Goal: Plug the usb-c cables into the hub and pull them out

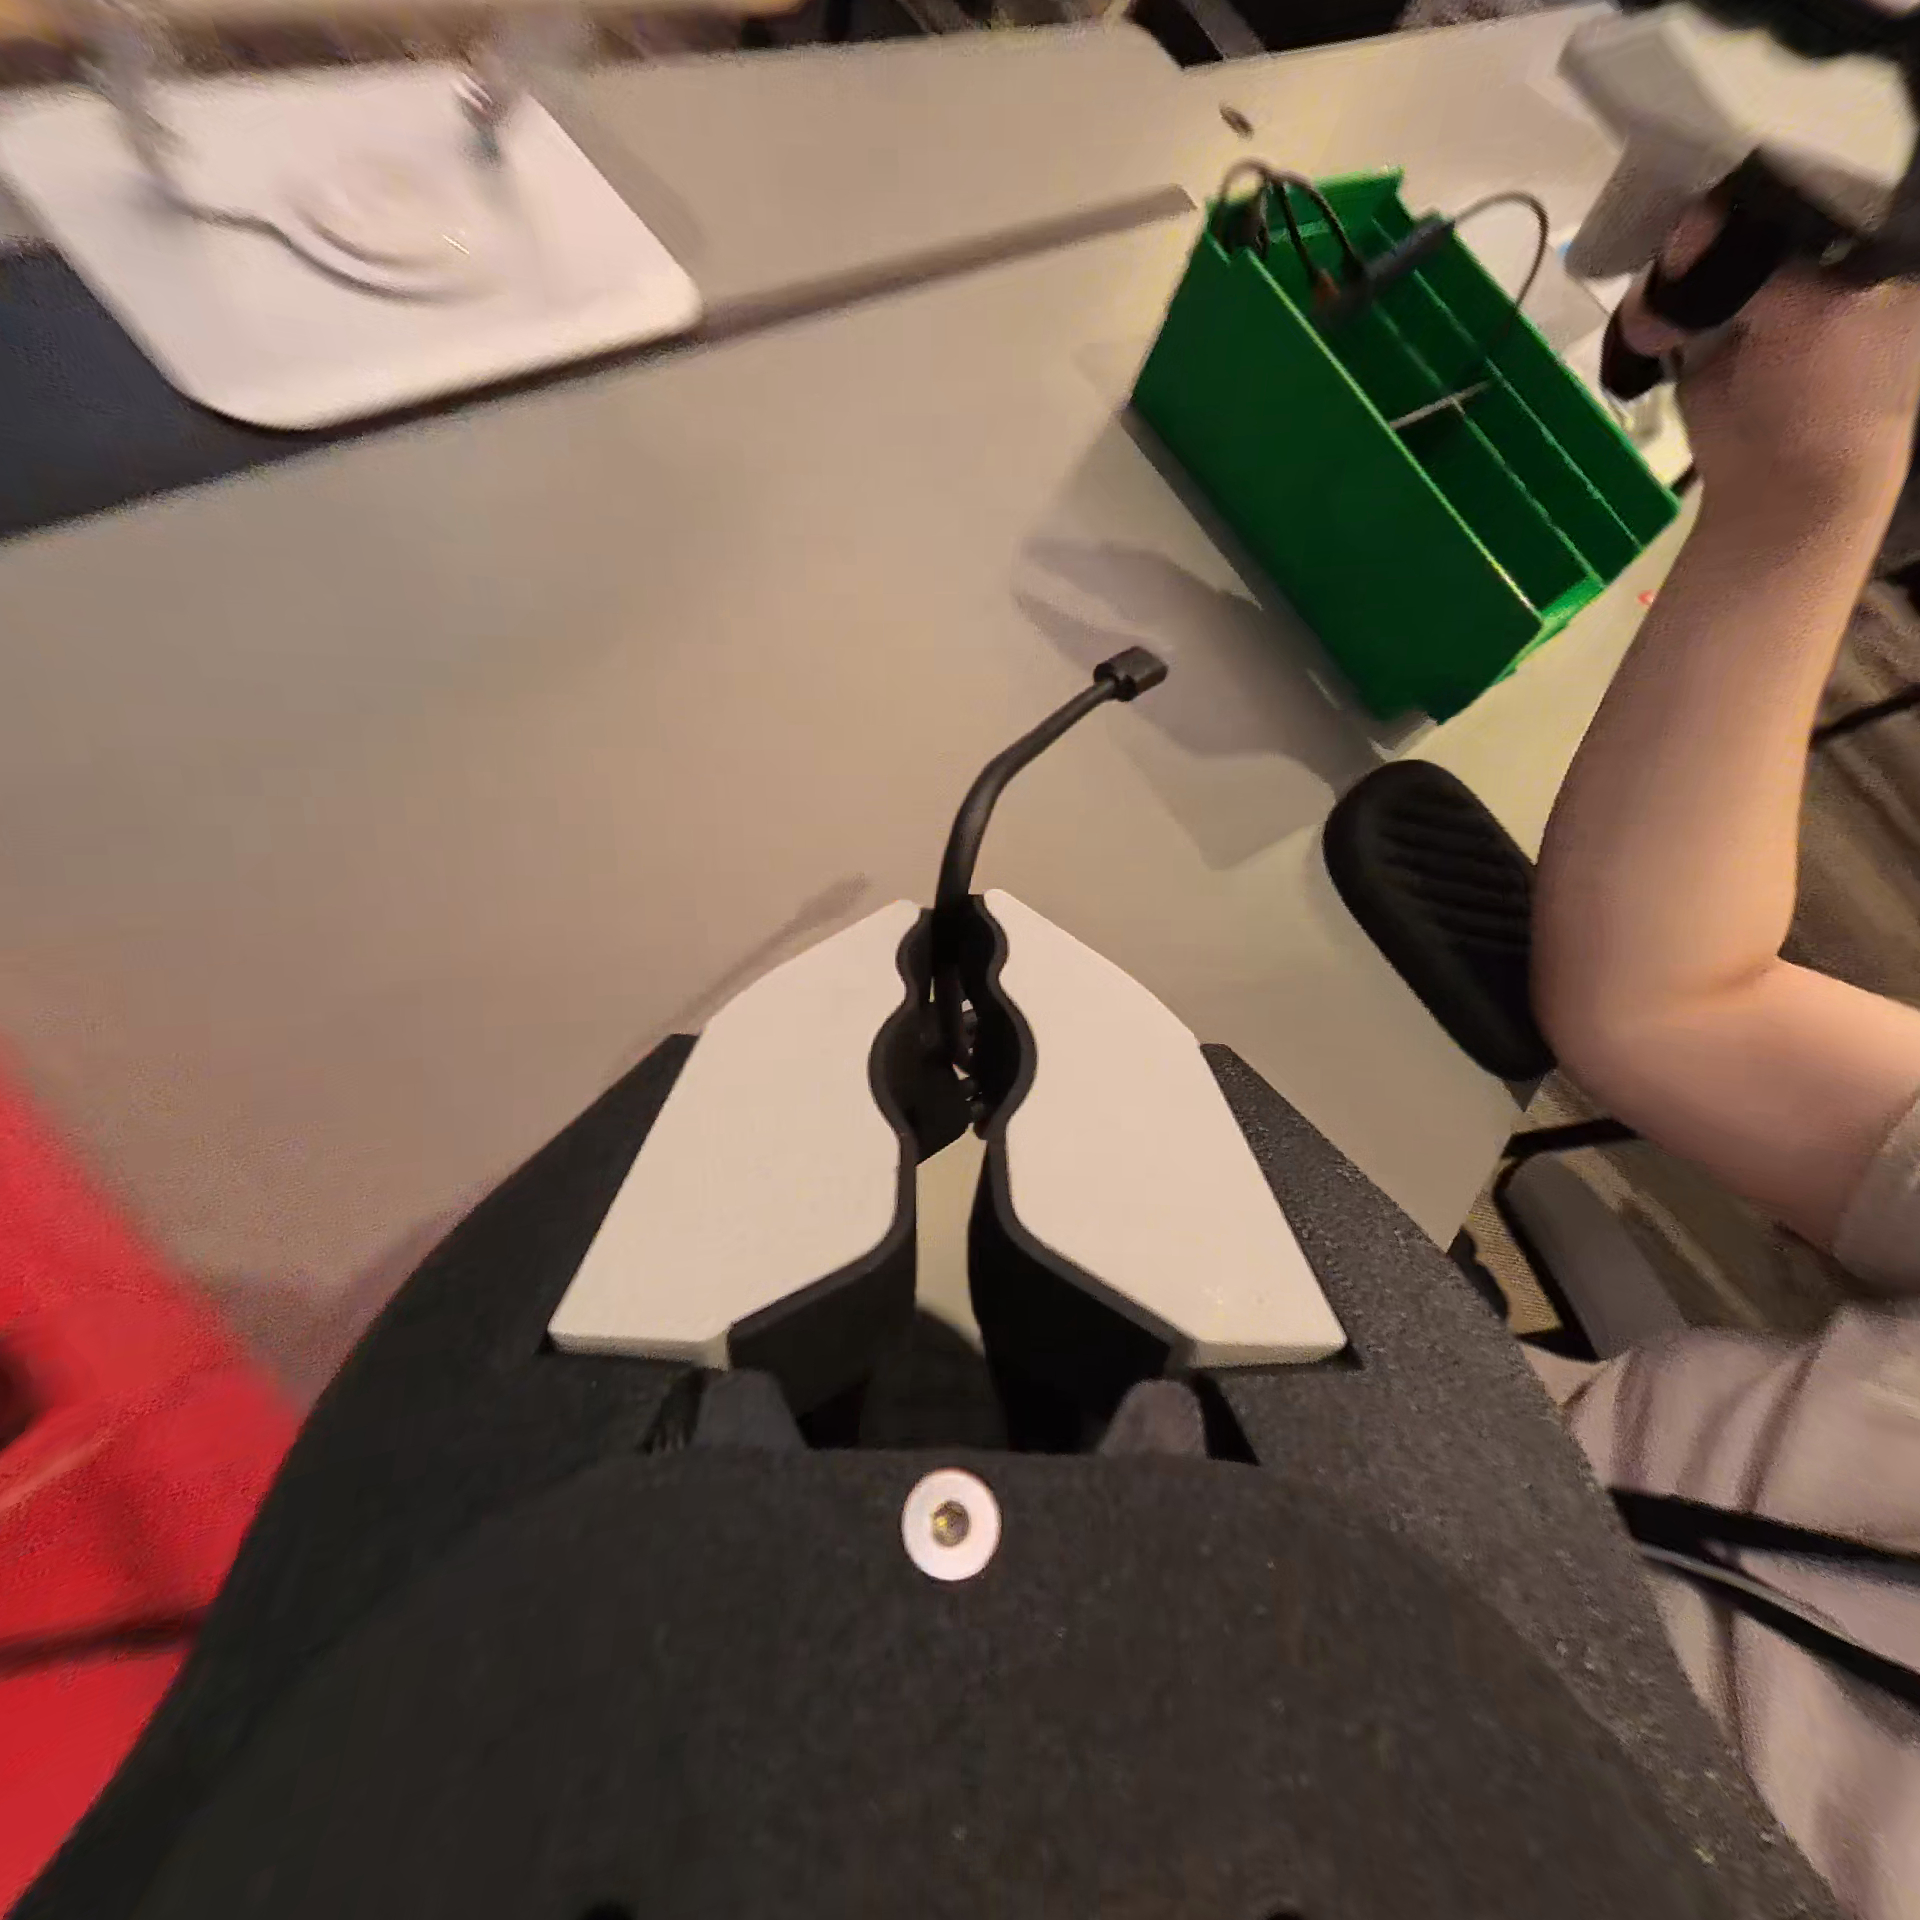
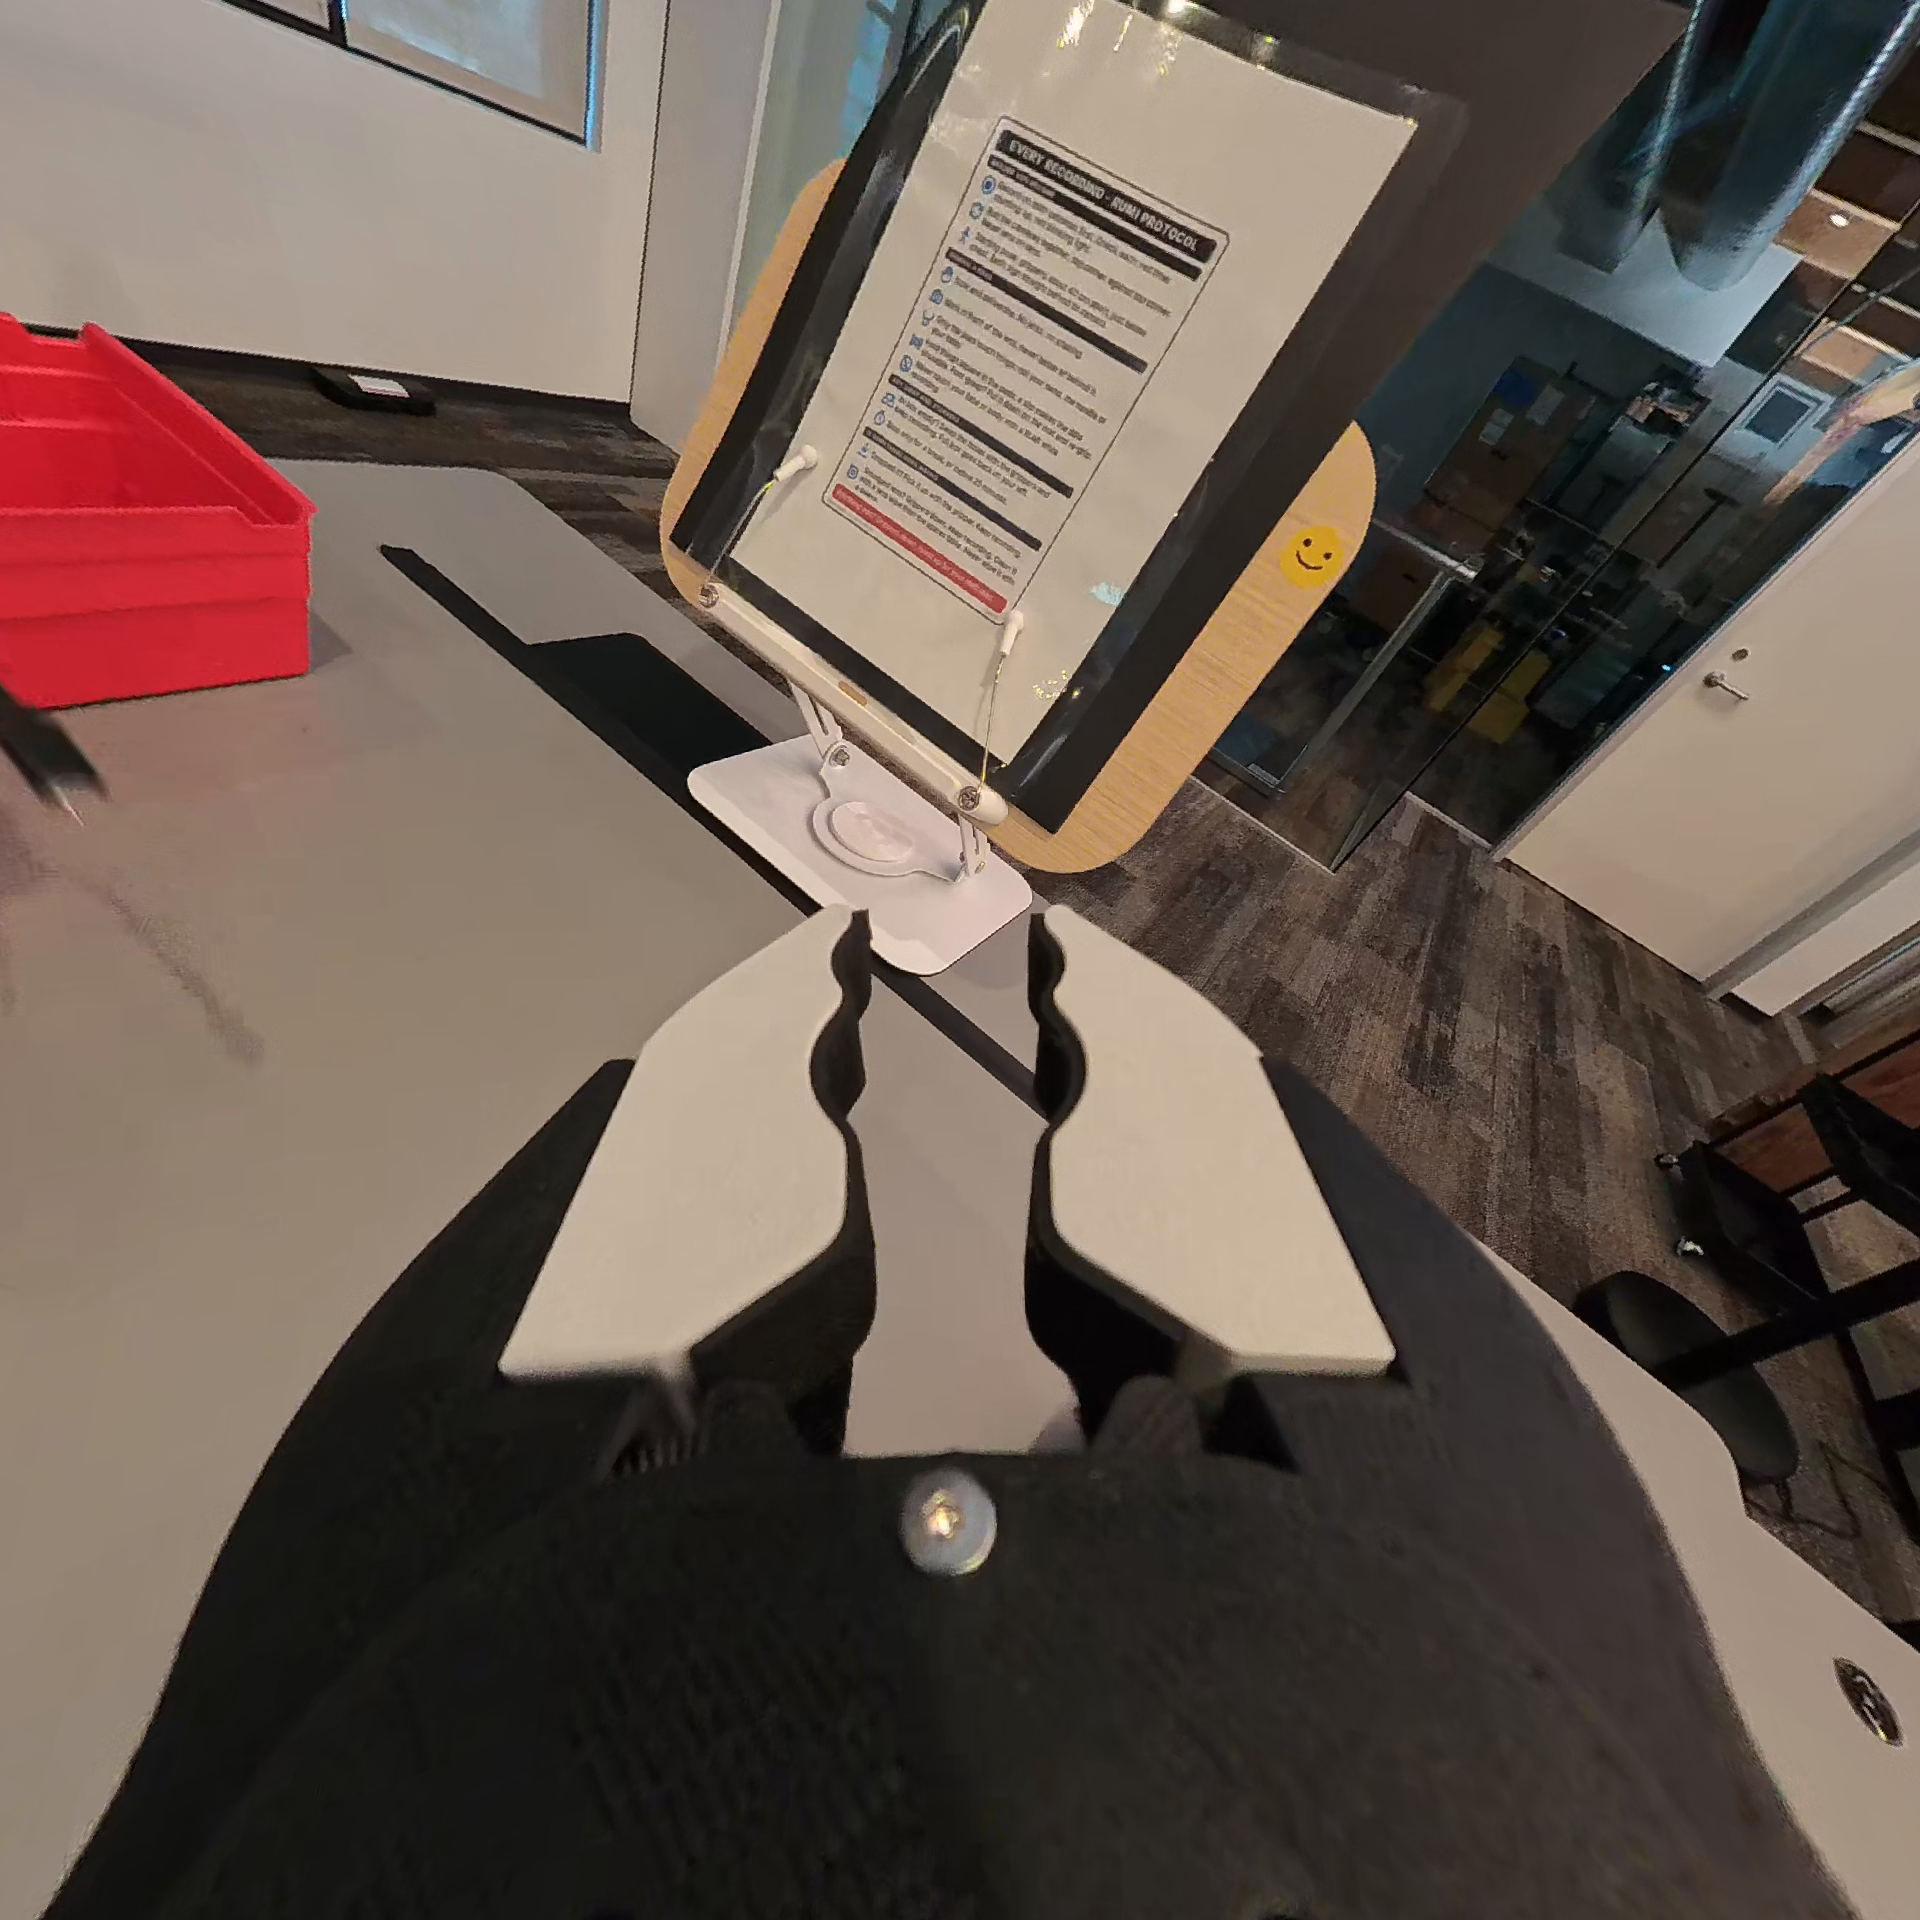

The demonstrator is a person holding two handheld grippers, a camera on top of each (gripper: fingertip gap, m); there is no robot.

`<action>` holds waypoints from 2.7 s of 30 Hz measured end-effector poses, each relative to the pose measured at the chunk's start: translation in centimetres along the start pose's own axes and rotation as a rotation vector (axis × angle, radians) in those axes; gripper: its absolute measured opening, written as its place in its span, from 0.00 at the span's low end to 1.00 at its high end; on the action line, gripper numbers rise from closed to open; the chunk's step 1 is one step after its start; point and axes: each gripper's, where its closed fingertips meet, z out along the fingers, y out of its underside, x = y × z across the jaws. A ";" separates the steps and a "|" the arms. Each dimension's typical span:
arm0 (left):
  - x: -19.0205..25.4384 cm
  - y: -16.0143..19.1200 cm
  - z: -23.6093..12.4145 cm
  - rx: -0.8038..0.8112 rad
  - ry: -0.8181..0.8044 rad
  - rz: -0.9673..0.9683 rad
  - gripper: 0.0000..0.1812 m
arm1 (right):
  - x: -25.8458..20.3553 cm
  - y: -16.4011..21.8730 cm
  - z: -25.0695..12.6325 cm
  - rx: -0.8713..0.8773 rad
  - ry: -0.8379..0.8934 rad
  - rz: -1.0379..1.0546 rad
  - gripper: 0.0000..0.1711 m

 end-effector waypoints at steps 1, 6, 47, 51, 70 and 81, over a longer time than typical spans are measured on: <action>0.7 0.8 2.8 -0.016 0.033 -0.020 0.02 | 0.0 -0.1 -0.1 0.003 -0.001 -0.002 0.17; 4.0 2.6 12.7 -0.023 0.247 -0.199 0.02 | 0.0 0.0 -0.4 0.005 -0.006 0.001 0.17; -18.7 17.7 -11.6 -0.631 -0.099 0.751 0.13 | -7.6 -0.5 2.9 -0.007 -0.263 -0.124 0.17; -20.1 21.2 -13.0 -0.881 0.003 0.779 0.11 | -9.8 -0.6 3.5 0.006 -0.340 -0.156 0.17; -24.0 23.8 -12.9 -1.170 -0.051 0.986 0.04 | -10.8 0.6 3.8 -0.020 -0.392 -0.210 0.18; -16.6 10.9 -18.9 -0.872 -0.208 0.729 0.03 | -9.0 -2.9 0.4 0.177 -0.403 -0.131 0.16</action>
